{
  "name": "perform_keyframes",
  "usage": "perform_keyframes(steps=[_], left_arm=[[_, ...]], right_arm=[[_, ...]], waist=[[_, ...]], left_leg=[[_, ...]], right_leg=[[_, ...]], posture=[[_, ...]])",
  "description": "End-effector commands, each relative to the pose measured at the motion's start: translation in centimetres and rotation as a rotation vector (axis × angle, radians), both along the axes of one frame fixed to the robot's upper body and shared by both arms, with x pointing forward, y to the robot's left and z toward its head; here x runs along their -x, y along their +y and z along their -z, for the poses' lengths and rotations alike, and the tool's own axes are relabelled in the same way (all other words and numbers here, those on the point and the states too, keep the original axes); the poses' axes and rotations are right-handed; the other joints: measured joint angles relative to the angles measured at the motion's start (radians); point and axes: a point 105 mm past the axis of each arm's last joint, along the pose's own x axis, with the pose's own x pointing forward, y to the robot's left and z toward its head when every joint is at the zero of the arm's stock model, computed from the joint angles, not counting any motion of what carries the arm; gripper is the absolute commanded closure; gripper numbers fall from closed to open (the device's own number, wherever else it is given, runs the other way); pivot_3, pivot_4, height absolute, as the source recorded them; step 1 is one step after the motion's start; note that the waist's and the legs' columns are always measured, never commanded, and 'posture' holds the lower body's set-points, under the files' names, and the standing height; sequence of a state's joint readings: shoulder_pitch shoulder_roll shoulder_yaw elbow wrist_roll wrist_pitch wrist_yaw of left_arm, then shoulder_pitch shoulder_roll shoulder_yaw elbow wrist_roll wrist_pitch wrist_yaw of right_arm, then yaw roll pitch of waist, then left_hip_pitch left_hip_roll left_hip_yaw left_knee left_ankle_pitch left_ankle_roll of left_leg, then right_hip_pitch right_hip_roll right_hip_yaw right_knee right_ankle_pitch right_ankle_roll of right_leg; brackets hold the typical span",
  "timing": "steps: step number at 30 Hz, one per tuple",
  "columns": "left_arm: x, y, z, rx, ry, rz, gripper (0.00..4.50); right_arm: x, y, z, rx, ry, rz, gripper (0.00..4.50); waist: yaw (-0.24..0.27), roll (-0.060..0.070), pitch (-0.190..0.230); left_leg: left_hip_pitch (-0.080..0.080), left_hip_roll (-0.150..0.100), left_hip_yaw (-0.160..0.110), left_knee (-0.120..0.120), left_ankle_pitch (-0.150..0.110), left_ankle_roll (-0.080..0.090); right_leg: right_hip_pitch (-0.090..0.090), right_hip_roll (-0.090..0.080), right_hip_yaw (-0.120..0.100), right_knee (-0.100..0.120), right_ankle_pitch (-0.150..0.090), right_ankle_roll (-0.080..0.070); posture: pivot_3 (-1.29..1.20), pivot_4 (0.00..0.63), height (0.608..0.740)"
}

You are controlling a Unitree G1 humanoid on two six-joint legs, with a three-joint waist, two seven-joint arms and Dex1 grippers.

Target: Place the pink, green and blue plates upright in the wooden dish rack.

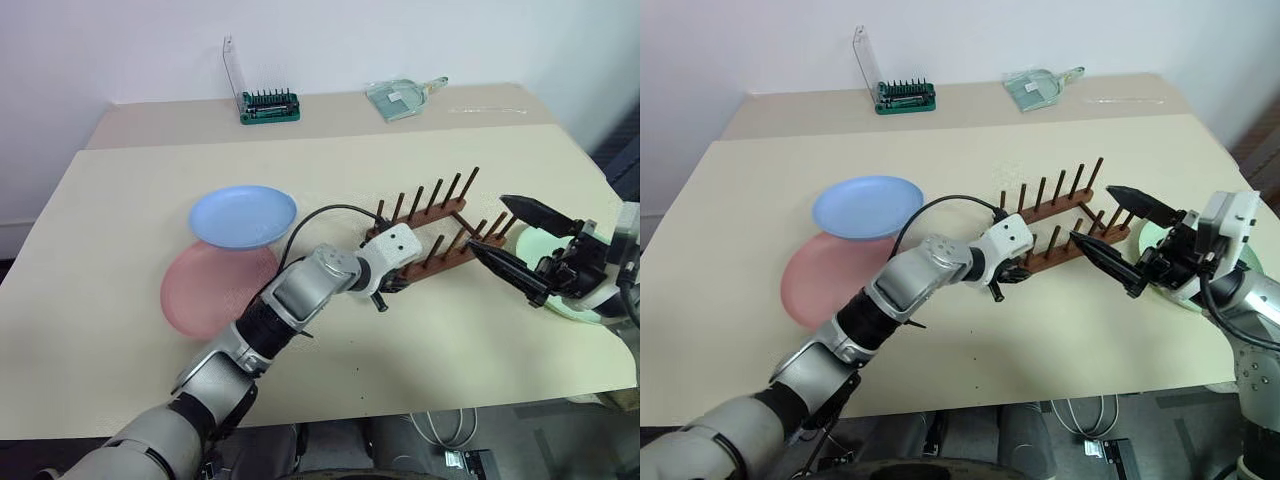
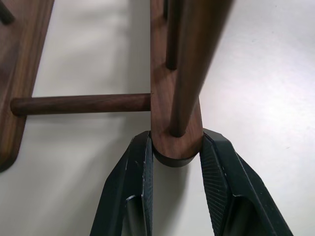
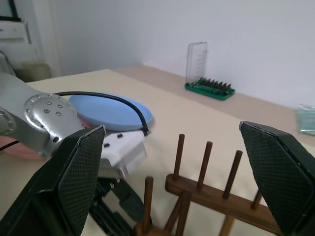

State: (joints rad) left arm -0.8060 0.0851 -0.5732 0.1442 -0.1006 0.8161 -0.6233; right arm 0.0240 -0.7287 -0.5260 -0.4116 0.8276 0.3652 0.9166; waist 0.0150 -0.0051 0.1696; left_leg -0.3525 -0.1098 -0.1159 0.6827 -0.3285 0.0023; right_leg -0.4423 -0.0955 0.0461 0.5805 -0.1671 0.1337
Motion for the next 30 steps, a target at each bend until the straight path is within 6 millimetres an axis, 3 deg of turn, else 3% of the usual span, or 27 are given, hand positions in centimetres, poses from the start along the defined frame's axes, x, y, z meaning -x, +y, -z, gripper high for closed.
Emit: perform_keyframes(steps=[1,4,8,14,20,28,29,30], left_arm=[[-1.7,0.2,-3.2,0.064,-0.096,0.068,3.71],[-2.9,0.9,-4.3,0.101,-0.09,0.119,3.71],[-2.2,1.0,-5.9,0.216,-0.046,0.267,3.71],[-2.8,2.9,-2.5,0.0,-0.141,0.351,3.71],[-2.4,3.1,-2.0,-0.037,-0.183,0.409,3.71],[-2.8,2.9,-1.1,-0.041,-0.144,0.345,3.71],[-2.9,2.9,-1.0,-0.046,-0.144,0.334,2.66],[-2.9,3.0,-0.8,-0.043,-0.133,0.32,2.26]], right_arm=[[0.7,0.1,-1.6,0.007,-0.057,-0.016,0.0],[0.8,0.2,-1.7,0.005,-0.058,-0.02,0.0],[0.9,0.2,-1.8,0.001,-0.058,-0.021,0.0],[0.9,0.2,-1.8,0.008,-0.055,-0.016,0.0],[1.1,0.1,-1.7,0.007,-0.05,-0.011,0.0],[1.1,0.2,-1.6,0.013,-0.048,-0.011,0.0],[1.0,0.2,-1.5,0.013,-0.046,-0.011,0.0],[1.0,0.2,-1.5,0.013,-0.043,-0.012,0.0]], waist=[[0.0,0.0,0.0],[0.001,0.0,0.0],[0.0,0.0,0.0],[-0.002,0.0,0.0],[0.001,0.0,0.0],[0.0,0.0,0.0],[0.0,0.0,0.0],[-0.001,0.0,0.0]], left_leg=[[0.0,0.0,0.0,0.0,0.0,0.0],[-0.001,0.0,0.0,0.0,0.0,0.001],[-0.001,0.0,0.0,0.0,0.0,-0.001],[-0.001,0.0,0.0,0.0,0.0,0.0],[-0.002,0.0,0.0,0.0,-0.002,0.004],[-0.001,0.0,0.0,0.0,-0.002,0.005],[-0.001,0.0,0.0,0.0,-0.002,0.005],[-0.001,0.0,0.0,0.0,-0.002,0.005]], right_leg=[[0.0,0.0,0.0,0.0,0.0,0.0],[0.0,0.0,0.0,0.0,0.0,0.0],[-0.001,0.0,0.0,-0.001,0.0,0.0],[-0.001,0.0,0.0,-0.001,0.0,0.0],[-0.001,0.0,0.0,0.0,0.0,0.0],[-0.001,0.0,0.0,0.0,0.0,0.0],[-0.001,0.0,0.0,0.0,0.0,0.0],[-0.001,0.0,0.0,0.0,0.0,0.0]], posture=[[0.0,0.15,0.735],[0.0,0.15,0.735],[0.0,0.15,0.735],[0.0,0.15,0.735],[0.0,0.15,0.735],[0.0,0.15,0.735],[0.0,0.15,0.735],[0.0,0.15,0.735]])
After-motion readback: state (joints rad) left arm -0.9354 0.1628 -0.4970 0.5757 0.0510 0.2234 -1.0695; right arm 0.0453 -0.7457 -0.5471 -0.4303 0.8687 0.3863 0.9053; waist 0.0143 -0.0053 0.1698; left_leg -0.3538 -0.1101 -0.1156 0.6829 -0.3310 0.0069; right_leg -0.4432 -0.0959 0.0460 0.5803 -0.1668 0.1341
